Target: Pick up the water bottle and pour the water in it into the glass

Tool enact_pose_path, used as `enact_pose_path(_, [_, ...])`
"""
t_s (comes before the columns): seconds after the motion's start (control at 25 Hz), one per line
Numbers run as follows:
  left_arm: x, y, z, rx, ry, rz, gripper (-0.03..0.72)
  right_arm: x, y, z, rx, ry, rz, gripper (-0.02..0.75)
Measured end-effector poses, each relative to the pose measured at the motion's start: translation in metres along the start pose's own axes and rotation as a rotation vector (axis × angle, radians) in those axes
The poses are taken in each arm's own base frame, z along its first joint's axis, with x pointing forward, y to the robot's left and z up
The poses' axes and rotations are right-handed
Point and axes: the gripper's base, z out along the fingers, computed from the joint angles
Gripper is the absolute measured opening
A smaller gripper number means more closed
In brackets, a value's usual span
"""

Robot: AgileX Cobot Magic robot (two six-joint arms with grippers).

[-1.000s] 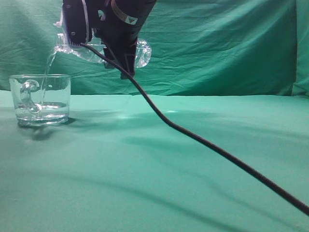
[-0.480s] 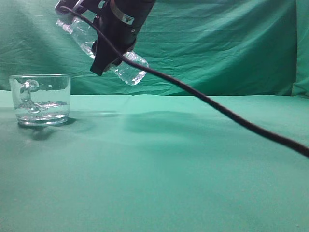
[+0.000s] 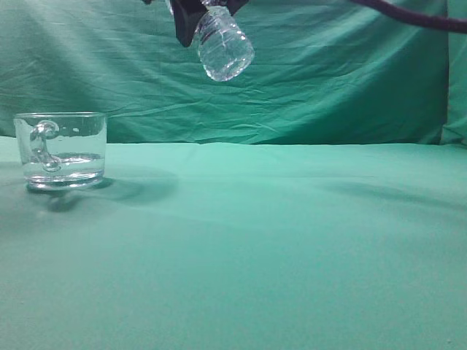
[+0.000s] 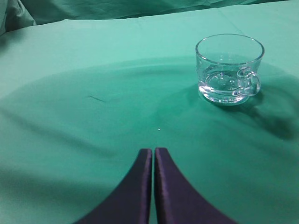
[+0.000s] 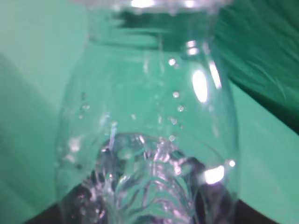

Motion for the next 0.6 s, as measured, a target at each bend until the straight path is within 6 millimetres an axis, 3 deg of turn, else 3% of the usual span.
enact_pose_path(0.28, [0.0, 0.0, 0.0, 0.0, 0.0, 0.0, 0.0, 0.001, -0.03, -0.044, -0.229, 0.148, 0.141, 0.319])
enact_pose_path(0.48, [0.0, 0.0, 0.0, 0.0, 0.0, 0.0, 0.0, -0.003, -0.067, -0.066, -0.247, 0.022, 0.213, 0.319])
enact_pose_path(0.6, [0.0, 0.0, 0.0, 0.0, 0.0, 0.0, 0.0, 0.012, -0.085, -0.077, -0.201, -0.061, 0.24, 0.319])
